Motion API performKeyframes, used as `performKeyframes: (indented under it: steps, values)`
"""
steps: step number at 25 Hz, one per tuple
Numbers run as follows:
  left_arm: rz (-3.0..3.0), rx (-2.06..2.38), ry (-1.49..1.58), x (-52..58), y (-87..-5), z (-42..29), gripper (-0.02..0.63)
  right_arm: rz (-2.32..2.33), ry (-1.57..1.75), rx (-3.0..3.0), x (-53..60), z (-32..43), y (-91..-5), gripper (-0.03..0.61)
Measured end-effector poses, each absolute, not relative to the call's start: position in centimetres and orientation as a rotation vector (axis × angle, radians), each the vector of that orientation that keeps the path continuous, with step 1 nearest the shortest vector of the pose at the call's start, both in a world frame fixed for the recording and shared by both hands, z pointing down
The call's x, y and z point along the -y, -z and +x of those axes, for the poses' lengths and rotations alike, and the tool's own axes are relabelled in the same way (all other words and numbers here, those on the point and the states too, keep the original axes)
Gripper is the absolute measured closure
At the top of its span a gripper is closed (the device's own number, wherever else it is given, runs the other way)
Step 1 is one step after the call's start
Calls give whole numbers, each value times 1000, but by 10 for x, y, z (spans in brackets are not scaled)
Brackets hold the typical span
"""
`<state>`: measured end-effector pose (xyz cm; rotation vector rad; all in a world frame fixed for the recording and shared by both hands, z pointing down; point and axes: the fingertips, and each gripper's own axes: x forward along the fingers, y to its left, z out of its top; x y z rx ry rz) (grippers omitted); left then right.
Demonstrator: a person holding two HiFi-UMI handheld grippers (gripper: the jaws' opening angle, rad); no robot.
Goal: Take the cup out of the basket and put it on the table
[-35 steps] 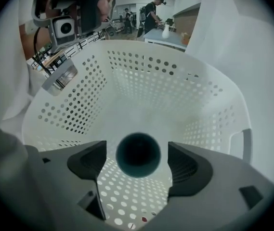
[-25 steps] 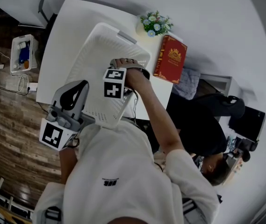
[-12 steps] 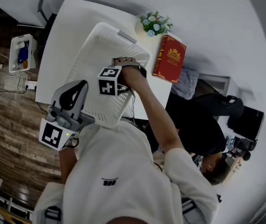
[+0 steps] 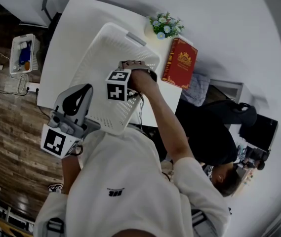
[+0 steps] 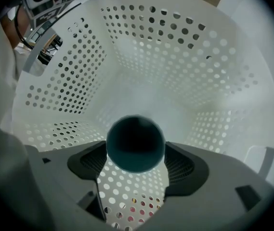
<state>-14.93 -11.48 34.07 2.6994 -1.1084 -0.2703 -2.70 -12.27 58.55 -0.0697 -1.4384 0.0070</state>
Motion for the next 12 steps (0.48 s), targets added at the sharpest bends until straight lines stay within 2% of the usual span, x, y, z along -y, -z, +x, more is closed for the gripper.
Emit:
performKeyframes:
  steps: [12]
  values:
    - [2706, 1093, 251, 117, -342, -150, 603, -47, -21, 1463, 120, -28, -579, 198]
